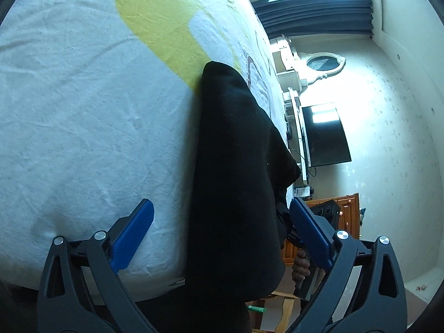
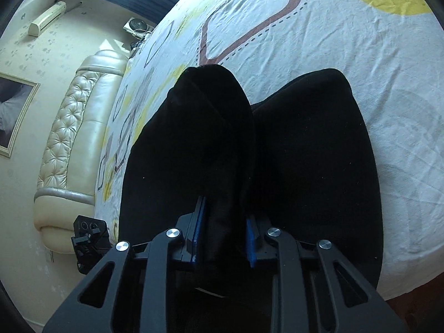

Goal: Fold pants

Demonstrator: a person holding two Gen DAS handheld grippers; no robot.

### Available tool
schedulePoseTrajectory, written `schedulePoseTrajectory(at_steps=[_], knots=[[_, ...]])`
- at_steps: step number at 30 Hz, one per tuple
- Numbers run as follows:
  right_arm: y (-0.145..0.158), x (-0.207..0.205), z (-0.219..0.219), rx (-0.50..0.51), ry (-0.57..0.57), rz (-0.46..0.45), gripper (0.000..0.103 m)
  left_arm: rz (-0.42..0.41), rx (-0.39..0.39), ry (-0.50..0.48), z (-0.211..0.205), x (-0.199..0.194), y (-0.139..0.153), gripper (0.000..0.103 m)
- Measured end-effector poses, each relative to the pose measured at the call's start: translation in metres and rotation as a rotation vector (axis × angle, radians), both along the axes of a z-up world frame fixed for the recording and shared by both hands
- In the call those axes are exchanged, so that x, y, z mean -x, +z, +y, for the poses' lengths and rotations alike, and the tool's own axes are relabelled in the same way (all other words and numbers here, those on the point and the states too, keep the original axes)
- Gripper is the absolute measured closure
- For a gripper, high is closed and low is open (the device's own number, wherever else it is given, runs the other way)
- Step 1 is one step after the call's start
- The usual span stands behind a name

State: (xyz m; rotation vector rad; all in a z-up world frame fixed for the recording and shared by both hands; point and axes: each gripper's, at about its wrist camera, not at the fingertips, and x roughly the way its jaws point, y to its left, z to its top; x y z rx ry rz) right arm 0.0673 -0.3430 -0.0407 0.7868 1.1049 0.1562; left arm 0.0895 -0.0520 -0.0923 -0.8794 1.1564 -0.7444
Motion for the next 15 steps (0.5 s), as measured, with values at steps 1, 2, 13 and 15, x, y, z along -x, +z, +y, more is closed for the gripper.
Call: schedulePoseTrajectory(at_steps=[1,2,13,15], knots=[[0.002,0.0,0.001,0.004,-0.002,-0.002,0.082,-0.016,0.0,-0.004,-0.001,0.002,0.001,0.005],[0.004,-0.001,0.003,-0.006,-0.005,-0.007,0.085,-0.029,0.001,-0.012,-0.003,0.002,0.002,0.005],[0.071,0.022,-0.01,0.009,-0.047,-0.185,0.092,-0.007,0.029,-0.038,-0.004,0.002,0.0,0.005],[0.068,0.029,-0.019,0.037,-0.061,-0.171,0.092,0.019,0.063,-0.037,-0.007,0.001,-0.002,0.005]])
